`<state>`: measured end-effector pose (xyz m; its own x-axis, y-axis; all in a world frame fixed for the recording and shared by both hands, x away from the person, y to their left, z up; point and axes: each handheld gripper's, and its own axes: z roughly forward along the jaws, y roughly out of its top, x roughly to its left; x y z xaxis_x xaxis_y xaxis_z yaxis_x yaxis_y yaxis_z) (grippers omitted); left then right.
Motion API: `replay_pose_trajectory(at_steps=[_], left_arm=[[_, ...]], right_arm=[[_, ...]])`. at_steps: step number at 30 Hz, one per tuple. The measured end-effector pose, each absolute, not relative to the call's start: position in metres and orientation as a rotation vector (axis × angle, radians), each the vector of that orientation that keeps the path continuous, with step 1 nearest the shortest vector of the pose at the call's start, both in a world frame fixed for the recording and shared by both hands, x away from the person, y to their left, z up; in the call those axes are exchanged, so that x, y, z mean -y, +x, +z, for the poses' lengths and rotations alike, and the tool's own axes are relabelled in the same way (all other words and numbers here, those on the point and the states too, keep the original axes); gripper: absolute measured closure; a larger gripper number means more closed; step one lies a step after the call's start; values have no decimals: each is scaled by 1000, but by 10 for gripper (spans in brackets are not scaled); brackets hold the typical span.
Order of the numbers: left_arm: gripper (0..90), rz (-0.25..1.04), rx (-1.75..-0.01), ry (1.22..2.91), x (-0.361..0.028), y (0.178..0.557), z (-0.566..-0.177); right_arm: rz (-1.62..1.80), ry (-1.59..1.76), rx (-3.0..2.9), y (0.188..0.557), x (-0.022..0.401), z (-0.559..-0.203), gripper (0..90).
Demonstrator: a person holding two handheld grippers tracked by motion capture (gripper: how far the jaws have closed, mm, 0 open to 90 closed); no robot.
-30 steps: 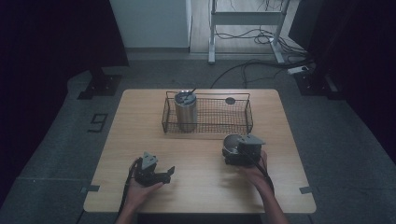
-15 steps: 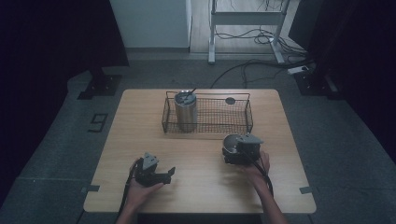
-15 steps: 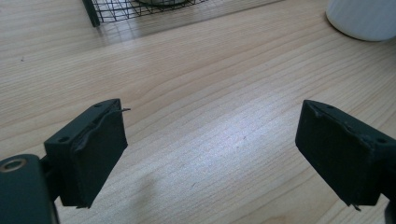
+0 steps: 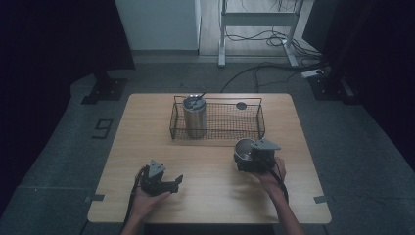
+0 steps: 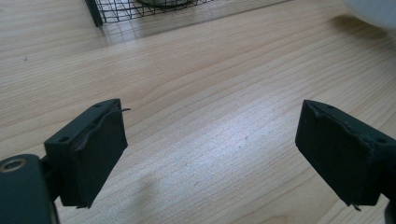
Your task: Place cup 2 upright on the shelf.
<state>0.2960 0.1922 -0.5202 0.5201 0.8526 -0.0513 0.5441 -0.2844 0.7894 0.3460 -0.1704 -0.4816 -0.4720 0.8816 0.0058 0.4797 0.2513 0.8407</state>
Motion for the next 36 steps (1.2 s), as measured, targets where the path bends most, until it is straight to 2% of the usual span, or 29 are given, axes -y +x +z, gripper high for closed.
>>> replay_pose_trajectory(at_steps=[19,36], left_arm=[[88,503,-1149,1966,-194,293,-519],[89,500,-1156,1971,-195,294,-519]], right_arm=[[1202,1175,-2051,338,175,-454,67],[1227,1149,-2025,350,174,-424,67]])
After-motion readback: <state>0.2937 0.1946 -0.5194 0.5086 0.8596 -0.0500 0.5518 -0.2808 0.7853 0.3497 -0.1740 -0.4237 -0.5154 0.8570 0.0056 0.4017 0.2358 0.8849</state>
